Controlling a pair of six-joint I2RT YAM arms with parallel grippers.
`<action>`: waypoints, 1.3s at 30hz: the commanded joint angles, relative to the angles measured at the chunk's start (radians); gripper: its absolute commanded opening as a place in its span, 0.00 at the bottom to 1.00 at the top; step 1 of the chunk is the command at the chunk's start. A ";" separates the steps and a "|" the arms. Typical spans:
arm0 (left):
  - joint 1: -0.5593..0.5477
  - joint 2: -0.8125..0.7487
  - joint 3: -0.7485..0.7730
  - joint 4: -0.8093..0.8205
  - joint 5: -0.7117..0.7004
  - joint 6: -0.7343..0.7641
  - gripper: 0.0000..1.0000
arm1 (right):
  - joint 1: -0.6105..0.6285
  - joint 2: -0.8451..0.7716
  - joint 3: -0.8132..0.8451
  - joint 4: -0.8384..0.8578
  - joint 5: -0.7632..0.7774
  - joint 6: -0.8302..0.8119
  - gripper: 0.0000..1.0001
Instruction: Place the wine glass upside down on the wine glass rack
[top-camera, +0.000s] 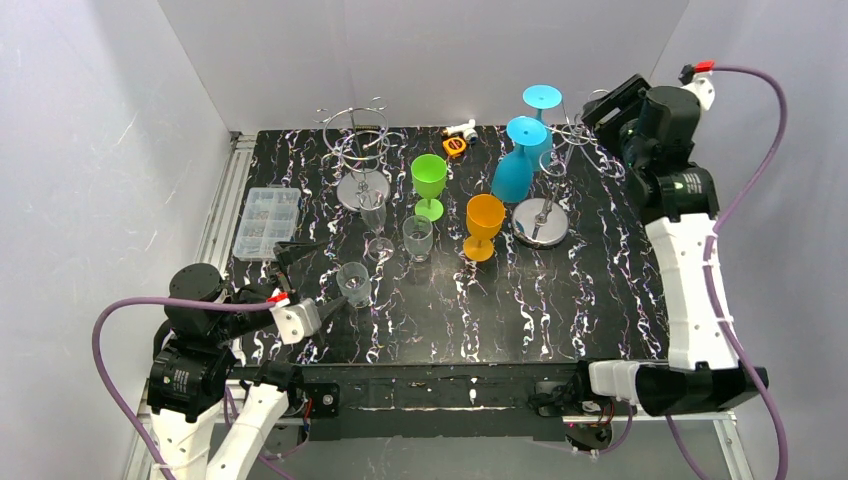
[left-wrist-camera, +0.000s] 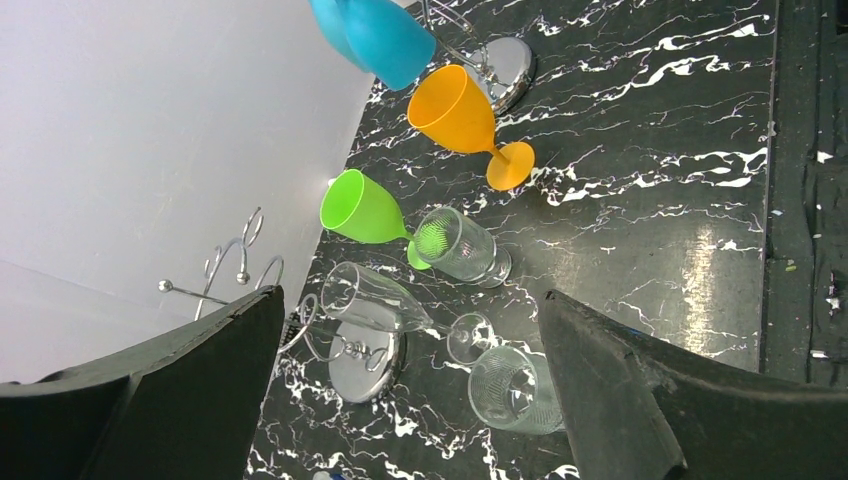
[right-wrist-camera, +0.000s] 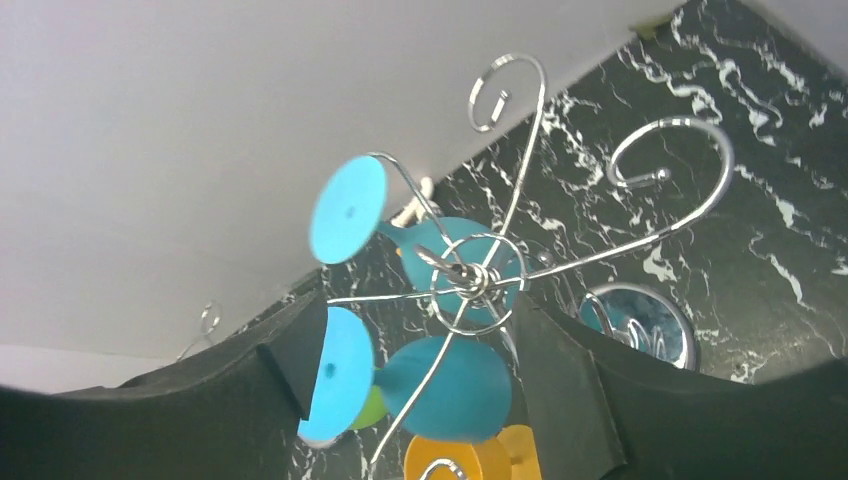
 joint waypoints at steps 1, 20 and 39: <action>-0.003 -0.004 0.018 -0.019 -0.009 -0.038 0.98 | -0.002 -0.072 0.082 -0.002 -0.015 -0.054 0.78; -0.003 -0.016 0.004 -0.026 -0.014 -0.046 0.98 | -0.012 -0.100 0.003 -0.193 0.007 -0.337 0.73; -0.003 -0.006 0.019 -0.030 -0.009 -0.040 0.98 | -0.015 0.029 0.077 -0.255 -0.107 -0.600 0.71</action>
